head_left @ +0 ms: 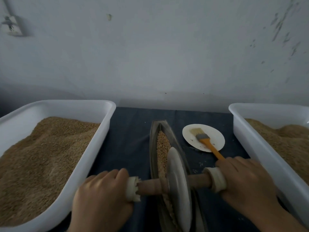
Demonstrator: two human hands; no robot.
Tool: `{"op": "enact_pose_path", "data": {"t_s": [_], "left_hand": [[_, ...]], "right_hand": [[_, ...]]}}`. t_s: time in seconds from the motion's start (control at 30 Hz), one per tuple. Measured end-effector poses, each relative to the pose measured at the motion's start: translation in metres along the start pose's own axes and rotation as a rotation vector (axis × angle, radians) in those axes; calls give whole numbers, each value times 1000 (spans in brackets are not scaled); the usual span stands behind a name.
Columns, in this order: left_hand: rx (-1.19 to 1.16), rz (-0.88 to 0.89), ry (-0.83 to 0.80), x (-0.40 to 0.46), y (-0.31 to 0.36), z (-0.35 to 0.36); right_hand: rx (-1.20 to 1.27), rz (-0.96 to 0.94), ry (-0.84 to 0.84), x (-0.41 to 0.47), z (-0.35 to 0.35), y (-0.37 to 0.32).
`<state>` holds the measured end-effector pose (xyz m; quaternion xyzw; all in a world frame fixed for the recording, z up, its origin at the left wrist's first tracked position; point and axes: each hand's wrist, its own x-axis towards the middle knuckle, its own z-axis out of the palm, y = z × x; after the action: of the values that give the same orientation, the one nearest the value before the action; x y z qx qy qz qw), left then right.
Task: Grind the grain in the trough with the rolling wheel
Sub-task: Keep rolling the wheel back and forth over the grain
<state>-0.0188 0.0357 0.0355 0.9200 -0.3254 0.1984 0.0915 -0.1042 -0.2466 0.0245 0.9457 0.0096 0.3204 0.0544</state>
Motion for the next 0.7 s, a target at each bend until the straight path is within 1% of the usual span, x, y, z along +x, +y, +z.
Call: {"op": "enact_pose_path", "data": {"t_s": [0.07, 0.13, 0.23, 0.33, 0.4, 0.47, 0.53, 0.63, 0.7], "left_hand": [[10, -29, -41, 18, -6, 13], [119, -97, -34, 45, -12, 27], [168, -178, -26, 83, -25, 46], [113, -228, -61, 107, -35, 55], [73, -253, -86, 108, -39, 58], [35, -267, -53, 95, -39, 60], [7, -244, -10, 73, -36, 62], [-28, -147, 73, 41, -28, 54], [-7, -95, 85, 27, -20, 41]], "right_hand": [[-14, 64, -34, 14, 17, 1], [-41, 111, -82, 37, 35, 4], [-89, 158, -127, 71, 56, 14], [-57, 121, -56, 91, 66, 18], [-71, 92, -23, 95, 63, 15], [-105, 71, 17, 90, 58, 11], [-132, 41, 43, 78, 48, 5], [-126, 17, 33, 52, 30, -2], [-88, 24, 39, 32, 15, -4]]}}
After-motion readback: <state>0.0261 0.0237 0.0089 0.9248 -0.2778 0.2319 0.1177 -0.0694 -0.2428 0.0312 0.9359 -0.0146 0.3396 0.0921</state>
